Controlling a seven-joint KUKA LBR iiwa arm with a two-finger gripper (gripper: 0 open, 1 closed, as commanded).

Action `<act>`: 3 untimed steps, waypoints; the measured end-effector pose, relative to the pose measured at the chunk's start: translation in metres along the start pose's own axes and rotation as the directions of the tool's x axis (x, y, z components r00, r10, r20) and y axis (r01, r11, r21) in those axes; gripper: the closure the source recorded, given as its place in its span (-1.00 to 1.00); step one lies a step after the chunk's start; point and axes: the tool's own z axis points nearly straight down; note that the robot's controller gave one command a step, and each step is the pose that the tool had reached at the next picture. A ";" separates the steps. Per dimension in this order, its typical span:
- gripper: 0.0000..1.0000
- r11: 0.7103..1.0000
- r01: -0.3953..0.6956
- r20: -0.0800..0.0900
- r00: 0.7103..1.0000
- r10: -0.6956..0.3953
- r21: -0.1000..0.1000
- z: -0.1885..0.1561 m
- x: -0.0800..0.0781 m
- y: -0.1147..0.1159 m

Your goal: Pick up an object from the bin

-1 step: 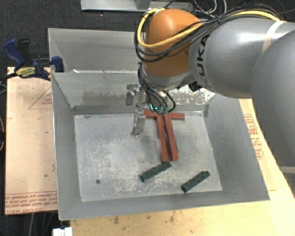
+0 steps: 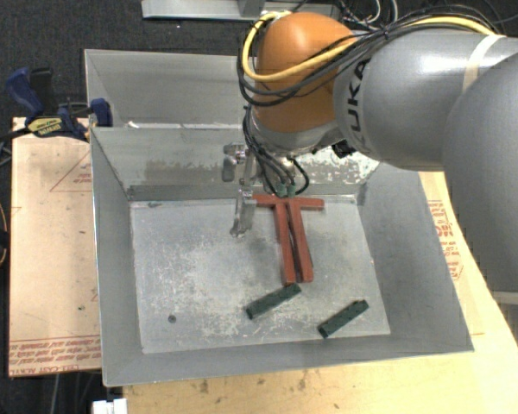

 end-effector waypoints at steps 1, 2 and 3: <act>-1.00 0.998 0.069 0.003 0.998 -0.069 0.000 0.062 0.036 -0.038; -1.00 0.951 0.310 -0.004 0.951 -0.310 -0.001 0.061 0.078 -0.076; -1.00 0.920 0.392 0.002 0.920 -0.392 0.005 0.074 0.048 -0.148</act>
Offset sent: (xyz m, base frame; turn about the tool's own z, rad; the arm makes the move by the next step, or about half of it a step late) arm -0.0769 -0.0763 -0.0602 -0.3156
